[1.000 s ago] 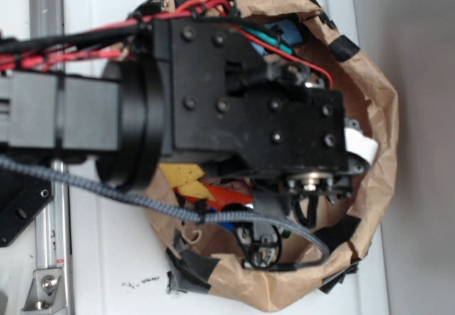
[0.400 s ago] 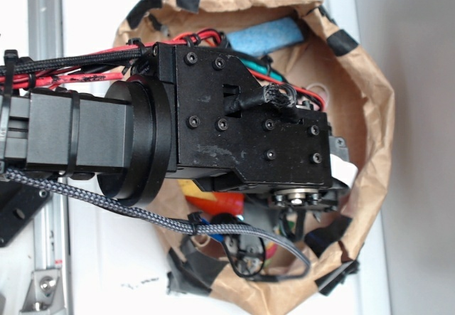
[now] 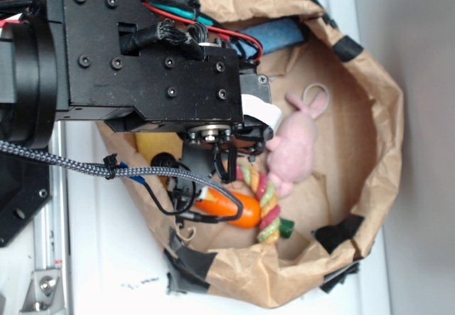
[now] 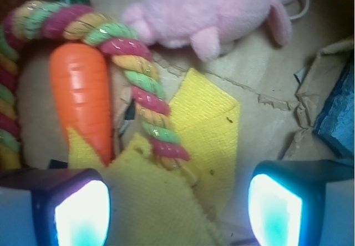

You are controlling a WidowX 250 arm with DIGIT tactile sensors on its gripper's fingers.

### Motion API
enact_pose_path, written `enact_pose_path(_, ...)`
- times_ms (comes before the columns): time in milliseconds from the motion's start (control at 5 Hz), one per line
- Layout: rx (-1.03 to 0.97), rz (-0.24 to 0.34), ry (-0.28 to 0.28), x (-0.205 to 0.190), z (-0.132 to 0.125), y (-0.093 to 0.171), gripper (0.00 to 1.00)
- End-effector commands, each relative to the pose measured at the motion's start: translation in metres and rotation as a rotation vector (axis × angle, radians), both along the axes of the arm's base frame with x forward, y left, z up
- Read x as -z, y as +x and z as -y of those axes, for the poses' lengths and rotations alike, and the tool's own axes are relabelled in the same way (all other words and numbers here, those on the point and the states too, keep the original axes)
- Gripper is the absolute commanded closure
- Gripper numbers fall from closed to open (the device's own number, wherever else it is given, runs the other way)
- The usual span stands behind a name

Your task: Grab the multicolored rope.

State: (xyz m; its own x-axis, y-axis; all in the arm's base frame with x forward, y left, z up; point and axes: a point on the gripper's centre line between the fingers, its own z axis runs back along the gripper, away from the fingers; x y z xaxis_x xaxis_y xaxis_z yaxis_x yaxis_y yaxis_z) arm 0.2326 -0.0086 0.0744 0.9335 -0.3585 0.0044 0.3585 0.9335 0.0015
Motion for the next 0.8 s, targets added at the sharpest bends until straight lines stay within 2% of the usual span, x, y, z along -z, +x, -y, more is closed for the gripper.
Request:
enact_pose_path(0, 0.01, 0.051, 0.023, 0.017, -0.01, 0.029, 0.0)
enact_pose_path(200, 0.044, 0.052, 0.024, 0.032, 0.012, 0.038, 0.0)
enact_pose_path(400, 0.055, 0.049, 0.026, 0.04, 0.021, 0.04, 0.0)
enact_pose_path(600, 0.076, 0.04, -0.093, 0.046, 0.028, 0.041, 0.0)
